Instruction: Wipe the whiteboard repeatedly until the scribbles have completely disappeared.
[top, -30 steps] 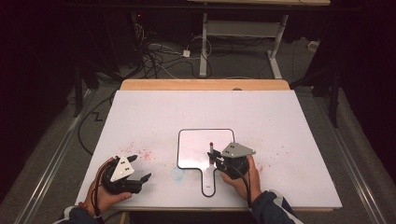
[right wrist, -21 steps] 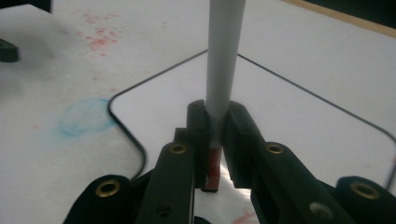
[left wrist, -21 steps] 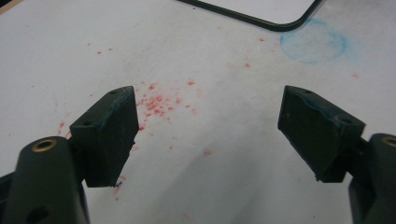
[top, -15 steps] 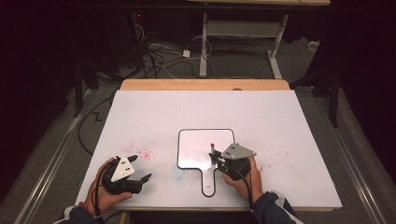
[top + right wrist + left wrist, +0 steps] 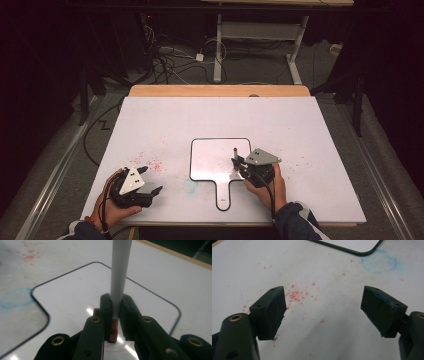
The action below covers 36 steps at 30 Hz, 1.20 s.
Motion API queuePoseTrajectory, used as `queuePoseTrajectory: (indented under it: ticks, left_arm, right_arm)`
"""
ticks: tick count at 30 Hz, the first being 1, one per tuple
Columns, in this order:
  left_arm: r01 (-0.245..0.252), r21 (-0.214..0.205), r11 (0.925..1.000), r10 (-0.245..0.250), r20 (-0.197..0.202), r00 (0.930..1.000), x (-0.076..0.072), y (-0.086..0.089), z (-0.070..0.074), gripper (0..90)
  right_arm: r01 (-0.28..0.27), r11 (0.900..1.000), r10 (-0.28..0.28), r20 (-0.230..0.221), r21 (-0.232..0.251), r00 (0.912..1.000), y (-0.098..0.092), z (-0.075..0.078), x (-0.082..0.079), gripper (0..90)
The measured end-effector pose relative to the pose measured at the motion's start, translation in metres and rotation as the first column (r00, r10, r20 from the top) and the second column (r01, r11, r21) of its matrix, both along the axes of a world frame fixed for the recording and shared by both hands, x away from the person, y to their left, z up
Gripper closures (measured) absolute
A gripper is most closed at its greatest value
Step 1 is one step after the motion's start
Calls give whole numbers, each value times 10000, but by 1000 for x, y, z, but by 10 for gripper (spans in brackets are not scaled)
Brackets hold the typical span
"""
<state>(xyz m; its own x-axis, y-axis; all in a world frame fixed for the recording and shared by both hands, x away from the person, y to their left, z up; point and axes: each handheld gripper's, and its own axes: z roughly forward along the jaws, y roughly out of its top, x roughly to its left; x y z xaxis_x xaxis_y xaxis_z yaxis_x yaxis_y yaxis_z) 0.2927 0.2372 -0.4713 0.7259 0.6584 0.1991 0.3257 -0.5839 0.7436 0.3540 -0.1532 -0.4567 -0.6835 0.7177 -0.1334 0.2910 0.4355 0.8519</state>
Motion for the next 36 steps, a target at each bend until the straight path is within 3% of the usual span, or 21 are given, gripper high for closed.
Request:
queuePoseTrajectory:
  ticks: [7,12,15,19,22,26,30,36]
  left_arm:
    - [51,56,10000,-51,78,10000,1,-1,0,195]
    - [52,44,10000,-52,-12,10000,1,-2,0,195]
    - [85,65,9999,-86,67,9999,1,-1,0,195]
    - [124,53,9999,-124,-60,9999,0,-2,-1,195]
    - [157,29,9999,-157,-68,9999,1,-2,-1,195]
    - [235,22,9997,-234,-71,9997,1,-2,-1,195]
    - [251,30,9997,-251,-67,9997,1,-3,-1,195]
    - [261,12,9997,-261,-81,9996,0,-2,-1,195]
  right_arm:
    - [913,9955,-913,-11,266,9958,-22,-1,17,821]
    - [479,9982,-475,-92,373,9988,-12,-1,11,821]
    - [185,9997,-186,56,141,9998,-4,-1,8,821]
    - [684,9976,-681,315,-78,9972,-12,-1,16,821]
    - [985,9948,-989,155,271,9950,-17,-2,21,821]
    - [370,9985,-376,147,397,9992,-5,-4,15,821]
    - [-191,9996,187,237,191,9995,8,-4,10,821]
    - [645,9979,-642,401,-67,9971,-3,-3,18,821]
